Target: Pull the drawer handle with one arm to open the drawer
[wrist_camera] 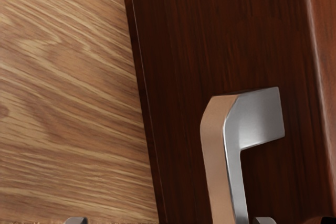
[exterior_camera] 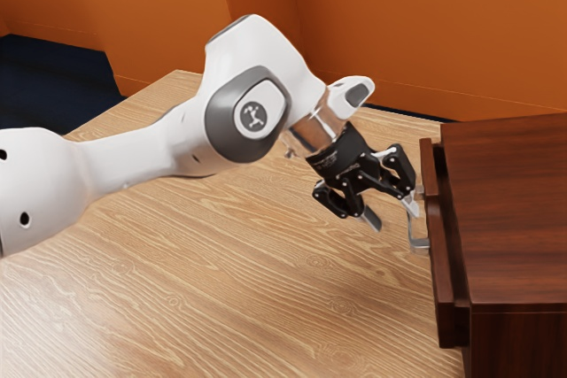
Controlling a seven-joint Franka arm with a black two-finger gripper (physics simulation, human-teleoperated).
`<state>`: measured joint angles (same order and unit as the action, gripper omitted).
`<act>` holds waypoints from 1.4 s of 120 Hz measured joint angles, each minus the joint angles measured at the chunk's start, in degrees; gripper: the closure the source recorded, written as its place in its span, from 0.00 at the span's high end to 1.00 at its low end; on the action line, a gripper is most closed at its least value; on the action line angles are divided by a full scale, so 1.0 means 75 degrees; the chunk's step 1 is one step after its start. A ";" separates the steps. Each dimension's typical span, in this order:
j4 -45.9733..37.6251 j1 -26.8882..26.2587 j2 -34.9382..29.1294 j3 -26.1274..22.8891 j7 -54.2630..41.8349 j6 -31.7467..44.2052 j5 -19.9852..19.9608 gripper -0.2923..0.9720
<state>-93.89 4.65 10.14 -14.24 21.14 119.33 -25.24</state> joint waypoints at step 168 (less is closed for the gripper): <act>-0.0350 0.0025 -0.0640 0.1015 -0.0420 -0.1467 0.0353 0.52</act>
<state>-96.52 4.84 5.34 -6.62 17.99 108.33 -22.59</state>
